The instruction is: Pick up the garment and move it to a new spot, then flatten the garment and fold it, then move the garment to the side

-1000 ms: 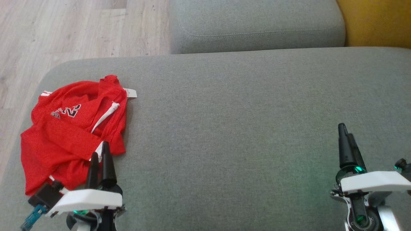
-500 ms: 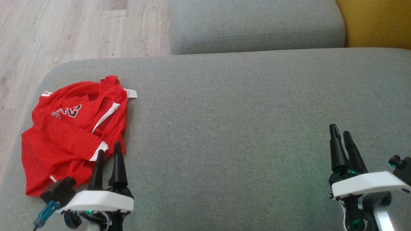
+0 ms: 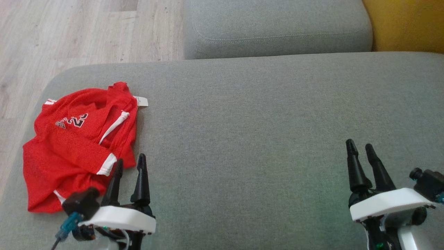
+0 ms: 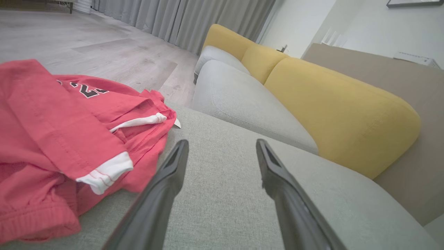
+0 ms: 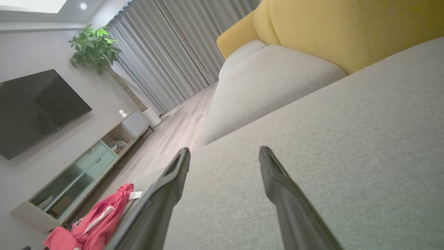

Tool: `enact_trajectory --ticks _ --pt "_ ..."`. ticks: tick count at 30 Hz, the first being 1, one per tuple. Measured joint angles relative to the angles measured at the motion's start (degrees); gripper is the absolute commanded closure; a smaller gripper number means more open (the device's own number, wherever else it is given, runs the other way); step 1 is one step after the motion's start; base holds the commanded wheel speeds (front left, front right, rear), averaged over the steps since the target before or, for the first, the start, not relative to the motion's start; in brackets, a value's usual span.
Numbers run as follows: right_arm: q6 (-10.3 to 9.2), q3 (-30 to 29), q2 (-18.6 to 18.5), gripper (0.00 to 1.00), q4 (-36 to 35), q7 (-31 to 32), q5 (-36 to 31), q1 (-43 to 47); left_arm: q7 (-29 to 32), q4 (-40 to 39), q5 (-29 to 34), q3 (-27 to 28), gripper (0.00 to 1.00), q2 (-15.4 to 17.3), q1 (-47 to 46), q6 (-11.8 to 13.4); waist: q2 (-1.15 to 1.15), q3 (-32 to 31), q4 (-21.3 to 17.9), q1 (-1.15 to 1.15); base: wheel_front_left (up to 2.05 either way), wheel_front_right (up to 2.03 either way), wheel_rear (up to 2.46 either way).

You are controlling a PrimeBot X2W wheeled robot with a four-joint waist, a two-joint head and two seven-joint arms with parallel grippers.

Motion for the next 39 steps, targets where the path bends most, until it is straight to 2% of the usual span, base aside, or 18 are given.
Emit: enact_trajectory --ticks 11,24,39 --pt "0.00 1.0 0.1 0.00 -1.3 0.4 -6.3 0.6 -1.1 2.2 6.6 -1.9 0.00 0.8 -1.1 0.6 0.00 -0.1 0.0 0.00 0.00 0.00 0.00" --pt "0.00 1.5 0.6 0.00 -3.1 0.4 -15.7 0.9 -1.4 3.3 15.0 -2.9 0.00 1.8 -1.7 2.6 0.00 0.0 0.2 0.00 0.00 0.00 0.00" --pt "0.00 -0.6 1.5 0.00 -4.8 0.2 -24.1 3.3 -2.5 4.0 22.5 -4.0 0.00 2.5 -2.0 4.5 0.00 -0.1 0.7 0.00 0.00 0.00 0.00"
